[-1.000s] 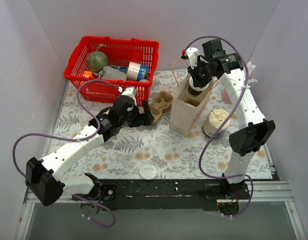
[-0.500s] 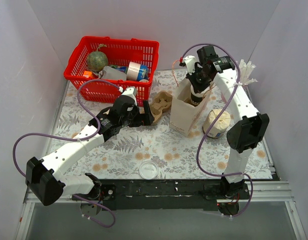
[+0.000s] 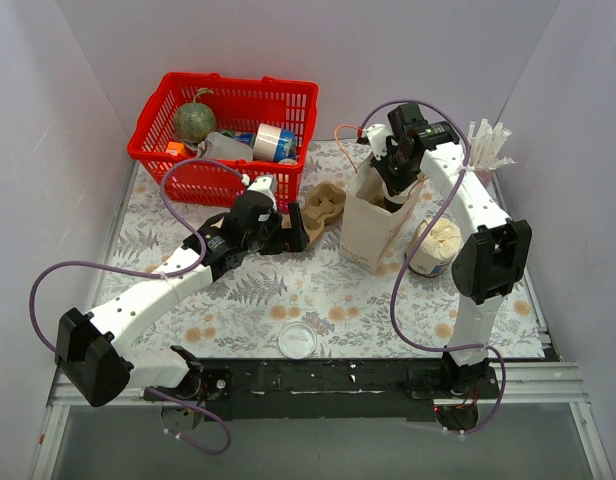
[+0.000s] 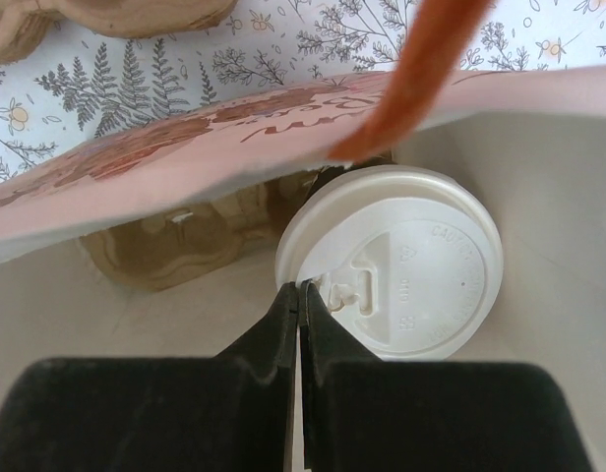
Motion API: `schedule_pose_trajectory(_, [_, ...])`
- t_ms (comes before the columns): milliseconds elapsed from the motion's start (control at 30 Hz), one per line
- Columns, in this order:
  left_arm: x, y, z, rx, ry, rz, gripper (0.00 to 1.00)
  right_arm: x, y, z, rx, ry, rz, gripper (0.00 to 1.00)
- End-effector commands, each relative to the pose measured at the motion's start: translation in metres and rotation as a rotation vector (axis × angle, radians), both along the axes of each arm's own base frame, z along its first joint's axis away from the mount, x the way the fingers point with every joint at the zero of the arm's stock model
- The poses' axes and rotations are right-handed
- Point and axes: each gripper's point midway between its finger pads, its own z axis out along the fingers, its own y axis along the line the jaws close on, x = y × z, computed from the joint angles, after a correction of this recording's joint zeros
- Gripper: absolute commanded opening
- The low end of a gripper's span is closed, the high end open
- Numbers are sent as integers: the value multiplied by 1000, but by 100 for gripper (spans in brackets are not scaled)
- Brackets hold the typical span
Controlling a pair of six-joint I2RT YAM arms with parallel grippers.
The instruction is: Pack the takeout coffee
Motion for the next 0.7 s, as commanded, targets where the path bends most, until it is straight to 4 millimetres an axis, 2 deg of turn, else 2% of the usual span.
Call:
schedule_pose_trajectory(0, [1,3,-2,11,-11,-2,98,10,-2,4,-4,-52,-16,1])
schedule_pose_trajectory(667, [-1,1,-4,3,-9,-24,98,5,3,-27,4,12,3,1])
